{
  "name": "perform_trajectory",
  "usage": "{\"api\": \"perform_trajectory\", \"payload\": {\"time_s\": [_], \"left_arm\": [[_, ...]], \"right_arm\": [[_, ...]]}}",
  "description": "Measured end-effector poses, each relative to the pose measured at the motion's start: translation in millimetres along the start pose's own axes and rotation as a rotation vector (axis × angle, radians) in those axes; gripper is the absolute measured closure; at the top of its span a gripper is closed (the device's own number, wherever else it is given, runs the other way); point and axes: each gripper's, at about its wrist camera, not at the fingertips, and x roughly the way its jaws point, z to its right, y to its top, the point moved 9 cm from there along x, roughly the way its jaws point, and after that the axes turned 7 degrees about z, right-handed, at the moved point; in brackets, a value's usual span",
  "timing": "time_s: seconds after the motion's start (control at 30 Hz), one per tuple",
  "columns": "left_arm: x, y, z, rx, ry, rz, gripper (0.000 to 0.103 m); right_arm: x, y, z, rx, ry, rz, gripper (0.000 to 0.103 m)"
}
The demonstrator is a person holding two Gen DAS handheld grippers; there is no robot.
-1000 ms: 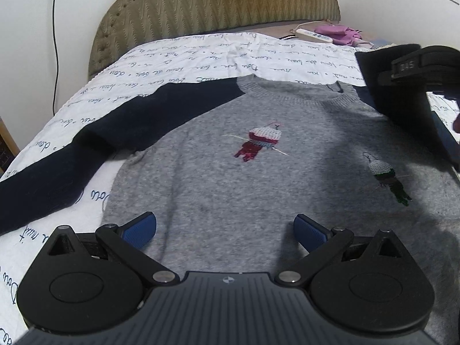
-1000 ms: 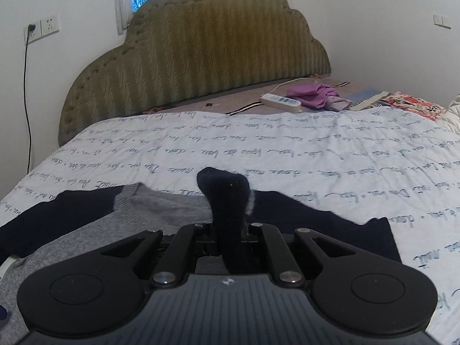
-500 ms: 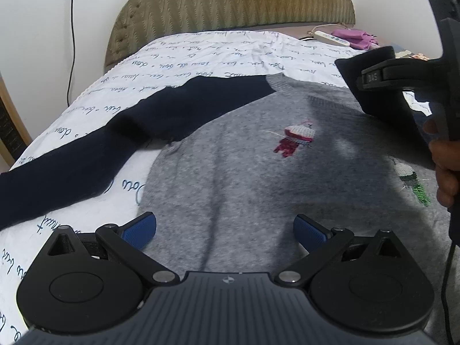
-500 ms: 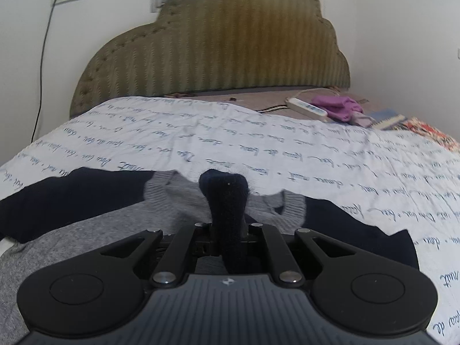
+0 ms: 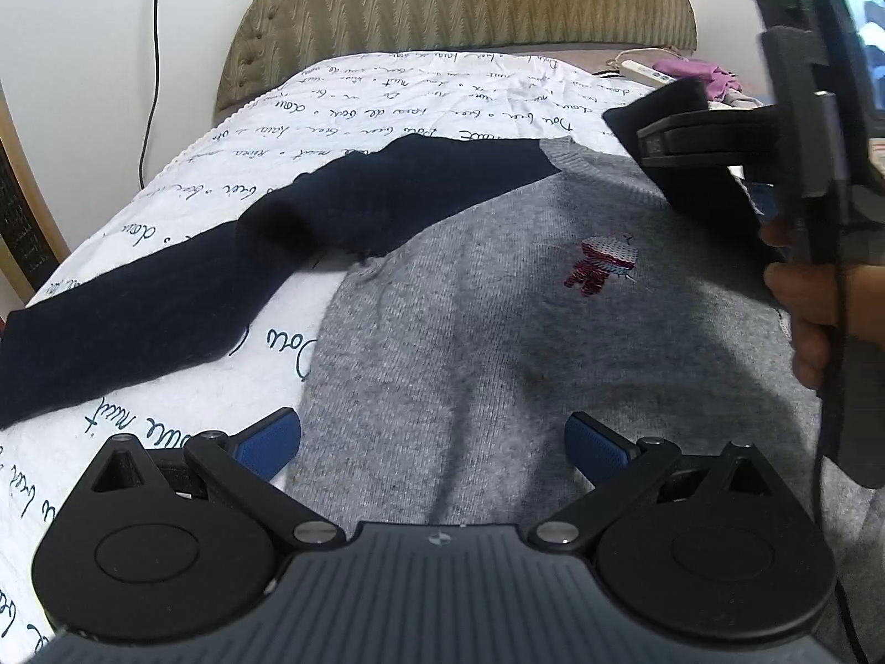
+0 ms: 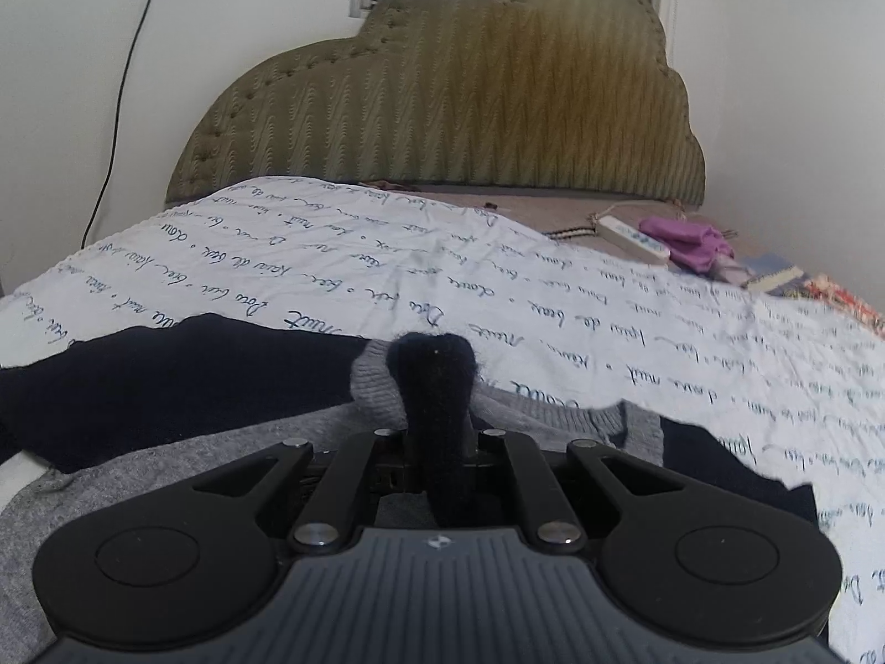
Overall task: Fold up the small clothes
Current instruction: 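Lift the held sleeve with the right tool and carry it across the body, then lay the sleeve flat across the sweater body and open the right tool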
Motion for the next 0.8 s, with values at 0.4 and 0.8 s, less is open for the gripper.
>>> {"api": "perform_trajectory", "payload": {"time_s": [0.4, 0.8], "left_arm": [[-1, 1, -8, -0.019, 0.003, -0.008, 0.000], [-7, 3, -15, -0.032, 0.017, 0.002, 0.000]], "right_arm": [[20, -11, -32, -0.106, 0.034, -0.046, 0.095], [1, -17, -48, -0.127, 0.155, -0.063, 0.031]]}}
